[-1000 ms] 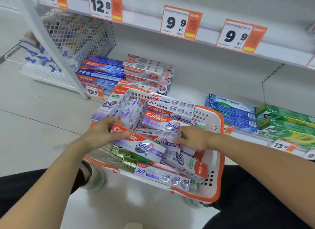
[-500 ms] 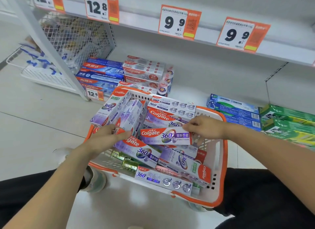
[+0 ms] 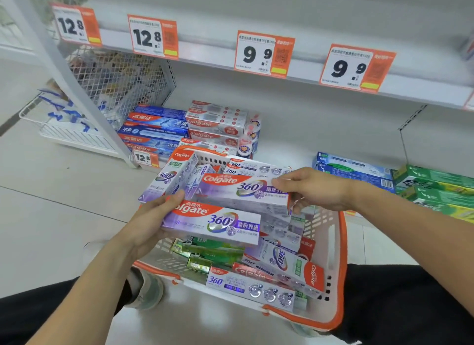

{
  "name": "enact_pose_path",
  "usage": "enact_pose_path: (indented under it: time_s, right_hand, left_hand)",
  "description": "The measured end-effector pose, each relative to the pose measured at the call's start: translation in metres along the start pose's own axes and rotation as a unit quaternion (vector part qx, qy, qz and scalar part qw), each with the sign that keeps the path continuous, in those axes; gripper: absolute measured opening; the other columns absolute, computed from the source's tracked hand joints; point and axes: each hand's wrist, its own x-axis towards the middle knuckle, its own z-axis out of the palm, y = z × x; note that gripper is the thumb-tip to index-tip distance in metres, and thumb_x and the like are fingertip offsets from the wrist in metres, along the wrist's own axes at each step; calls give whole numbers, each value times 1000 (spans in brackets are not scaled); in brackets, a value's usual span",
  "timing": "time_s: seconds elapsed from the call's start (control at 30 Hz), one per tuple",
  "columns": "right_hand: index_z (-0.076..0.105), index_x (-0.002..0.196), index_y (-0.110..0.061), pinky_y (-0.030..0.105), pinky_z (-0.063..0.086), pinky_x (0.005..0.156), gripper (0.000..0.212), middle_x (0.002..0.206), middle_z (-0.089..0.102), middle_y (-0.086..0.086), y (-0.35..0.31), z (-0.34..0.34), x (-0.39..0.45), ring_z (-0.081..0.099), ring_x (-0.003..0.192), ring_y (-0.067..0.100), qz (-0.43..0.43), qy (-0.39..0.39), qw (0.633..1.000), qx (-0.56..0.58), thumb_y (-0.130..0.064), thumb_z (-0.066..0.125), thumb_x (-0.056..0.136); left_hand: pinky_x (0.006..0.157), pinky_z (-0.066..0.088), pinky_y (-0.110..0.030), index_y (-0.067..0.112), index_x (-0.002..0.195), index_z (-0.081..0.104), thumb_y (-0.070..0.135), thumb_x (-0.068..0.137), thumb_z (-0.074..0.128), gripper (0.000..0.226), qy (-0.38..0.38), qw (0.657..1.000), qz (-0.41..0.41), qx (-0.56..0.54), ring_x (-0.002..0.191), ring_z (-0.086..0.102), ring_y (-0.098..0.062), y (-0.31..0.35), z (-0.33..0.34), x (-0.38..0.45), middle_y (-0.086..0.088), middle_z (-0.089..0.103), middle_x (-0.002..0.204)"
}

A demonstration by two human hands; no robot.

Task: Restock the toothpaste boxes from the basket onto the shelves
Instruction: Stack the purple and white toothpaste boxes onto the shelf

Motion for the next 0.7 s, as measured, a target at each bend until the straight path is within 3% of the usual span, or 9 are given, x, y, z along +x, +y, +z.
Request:
enact_pose_path:
  time_s: [0.07, 0.17, 0.27, 0.37, 0.5, 0.6, 0.7]
  right_hand:
    - [67, 122, -18, 31, 56, 77, 40, 116, 71, 15, -7, -3, -4, 61, 92, 23, -10, -26, 999, 34, -43, 58, 92]
    - [62, 125, -26, 32, 57, 82, 41, 121, 70, 11, -14, -2, -4, 62, 99, 22, -14, -62, 997, 53, -42, 59, 87]
    - [59, 132, -23, 42, 52, 92, 40, 125, 69, 7, -19, -3, 1, 62, 105, 21, -23, -80, 994, 65, -37, 56, 96]
    - [57, 134, -23, 54, 49, 103, 40, 126, 69, 5, -36, -7, 7, 63, 115, 26, -30, -73, 992, 102, -32, 58, 95]
    - [54, 138, -21, 67, 46, 99, 50, 133, 65, 12, -69, -11, 10, 61, 120, 37, -83, -80, 975, 188, -32, 63, 90]
    - [51, 138, -26, 62, 54, 87, 52, 131, 65, 14, -86, -3, 13, 63, 113, 40, -121, -97, 963, 222, -35, 66, 90]
    - [50, 136, -29, 53, 60, 71, 56, 124, 69, 15, -96, 10, 16, 67, 102, 36, -147, -36, 965, 215, -36, 69, 84]
  left_hand:
    - [77, 62, -45, 7, 119, 69, 57, 53, 90, 85, -13, 1000, 12, -21, 99, 72, -29, 7, 3, -2, -17, 72, 115]
    - [83, 61, -41, 4, 116, 70, 59, 51, 88, 87, -39, 999, 28, -14, 103, 71, -32, 25, 9, -5, -20, 71, 117]
    - [90, 59, -41, 0, 112, 72, 48, 70, 83, 64, -56, 998, 32, -4, 106, 70, -34, 52, 16, -9, -21, 71, 115]
    - [86, 59, -41, 1, 112, 71, 38, 82, 66, 48, -39, 996, 49, 58, 96, 73, -28, 90, 18, -12, -18, 74, 110]
    - [69, 62, -38, 5, 97, 79, 49, 72, 74, 50, -20, 988, 103, 115, 81, 74, -22, 143, 12, -24, -17, 76, 104]
    - [61, 62, -34, 11, 94, 80, 60, 52, 88, 65, -10, 984, 144, 104, 79, 75, -23, 165, 5, -32, -18, 76, 102]
    - [61, 62, -34, 6, 92, 79, 42, 78, 72, 40, 8, 987, 148, 65, 76, 74, -24, 176, 3, -34, -19, 76, 102]
